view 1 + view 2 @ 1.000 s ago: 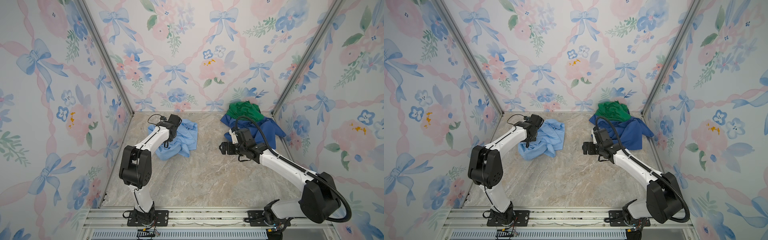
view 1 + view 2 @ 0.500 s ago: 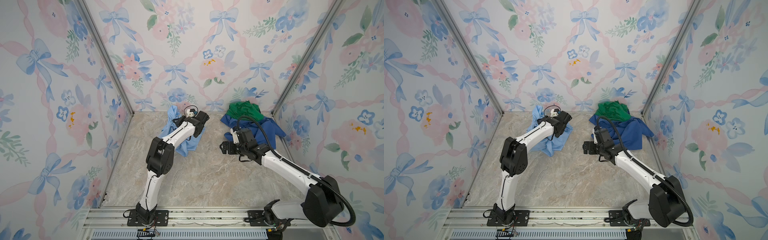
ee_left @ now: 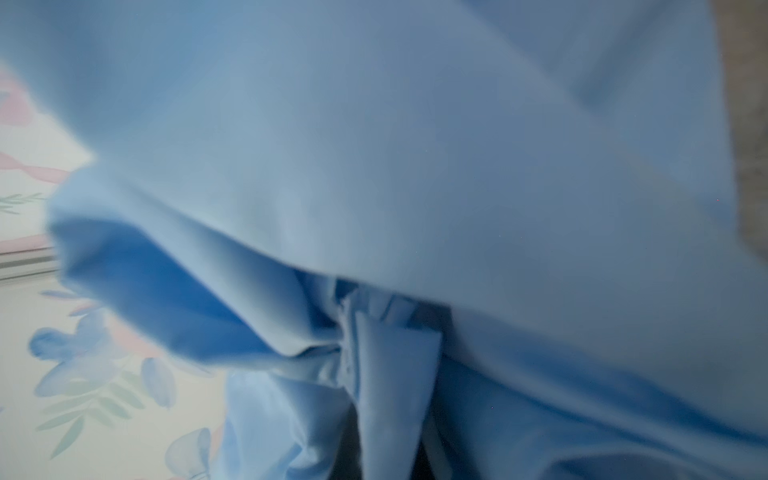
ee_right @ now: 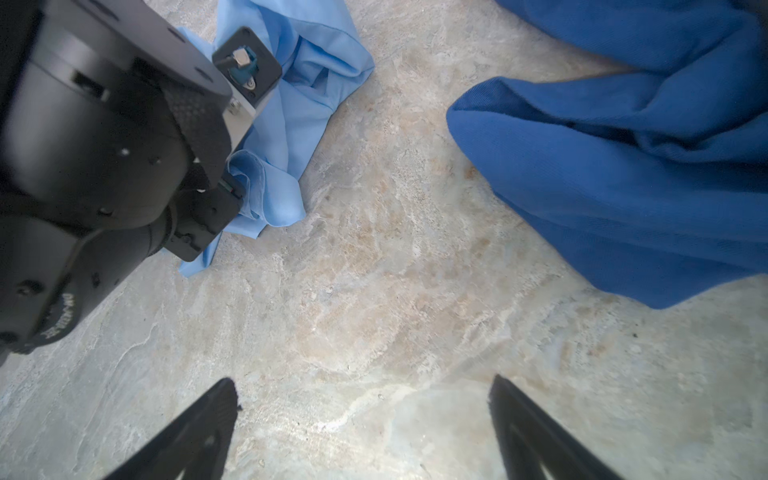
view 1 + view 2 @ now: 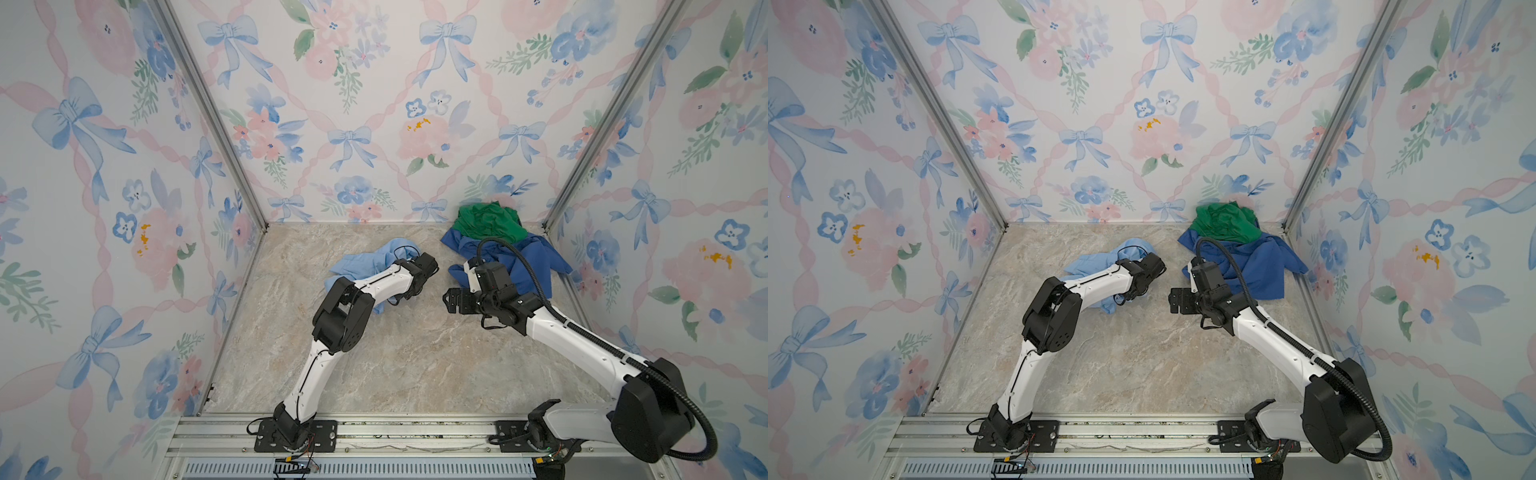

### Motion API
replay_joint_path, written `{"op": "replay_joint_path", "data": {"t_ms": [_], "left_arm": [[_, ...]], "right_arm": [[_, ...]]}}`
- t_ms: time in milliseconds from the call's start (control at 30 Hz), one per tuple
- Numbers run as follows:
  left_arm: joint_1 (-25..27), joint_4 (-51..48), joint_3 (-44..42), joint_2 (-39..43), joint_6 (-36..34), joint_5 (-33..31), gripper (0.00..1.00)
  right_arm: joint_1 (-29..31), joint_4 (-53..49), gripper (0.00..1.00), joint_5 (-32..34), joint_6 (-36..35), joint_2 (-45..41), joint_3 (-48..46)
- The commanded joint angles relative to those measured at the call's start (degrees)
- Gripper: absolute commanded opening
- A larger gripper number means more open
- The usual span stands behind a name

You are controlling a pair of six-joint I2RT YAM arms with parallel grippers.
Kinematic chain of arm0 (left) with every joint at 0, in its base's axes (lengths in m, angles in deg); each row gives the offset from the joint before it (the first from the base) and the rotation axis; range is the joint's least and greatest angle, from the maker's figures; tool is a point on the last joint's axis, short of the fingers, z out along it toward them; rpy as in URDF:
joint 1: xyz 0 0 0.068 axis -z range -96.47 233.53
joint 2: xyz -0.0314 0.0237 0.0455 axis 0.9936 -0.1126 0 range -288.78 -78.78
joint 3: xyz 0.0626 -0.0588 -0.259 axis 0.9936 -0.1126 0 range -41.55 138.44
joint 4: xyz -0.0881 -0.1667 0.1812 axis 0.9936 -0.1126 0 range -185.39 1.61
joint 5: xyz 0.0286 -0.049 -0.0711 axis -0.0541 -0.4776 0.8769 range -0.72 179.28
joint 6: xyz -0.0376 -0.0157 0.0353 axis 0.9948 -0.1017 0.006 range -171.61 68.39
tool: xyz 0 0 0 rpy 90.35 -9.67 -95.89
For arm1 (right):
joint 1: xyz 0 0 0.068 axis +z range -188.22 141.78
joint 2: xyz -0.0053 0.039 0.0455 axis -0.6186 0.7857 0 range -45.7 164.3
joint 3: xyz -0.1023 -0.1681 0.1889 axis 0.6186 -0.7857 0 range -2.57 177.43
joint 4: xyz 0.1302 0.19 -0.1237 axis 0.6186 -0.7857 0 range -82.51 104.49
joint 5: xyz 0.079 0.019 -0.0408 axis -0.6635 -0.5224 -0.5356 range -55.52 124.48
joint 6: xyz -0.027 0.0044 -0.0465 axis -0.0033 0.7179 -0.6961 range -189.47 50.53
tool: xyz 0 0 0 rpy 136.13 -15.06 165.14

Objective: Pick out a specific cloth from the pile

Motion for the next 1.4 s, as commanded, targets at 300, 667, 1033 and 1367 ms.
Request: {"op": "replay_joint_path", "data": {"t_ms": [300, 667, 1033, 1367], "left_arm": [[-4.0, 15.7, -14.4, 22.0, 0.7, 30.3, 0.92], [-8.8, 14.9, -2.8, 22.1, 16.8, 33.9, 0.98], [-11.5, 13.4, -12.5, 17.1, 25.7, 37.0, 0.98], [-12.6, 9.4, -9.2, 4.5, 21.4, 27.7, 0.98]], "right_arm": [[0.0, -0.5, 0.97, 0.4, 0.5, 0.9, 0.7], [0.7, 0.3, 0.97, -1.9, -0.2, 5.0, 3.8], [-1.4, 0.8, 0.97, -1.0, -0.6, 0.8, -1.9], [-0.7, 1.3, 0.97, -1.9, -0.5, 3.0, 1.5]]}}
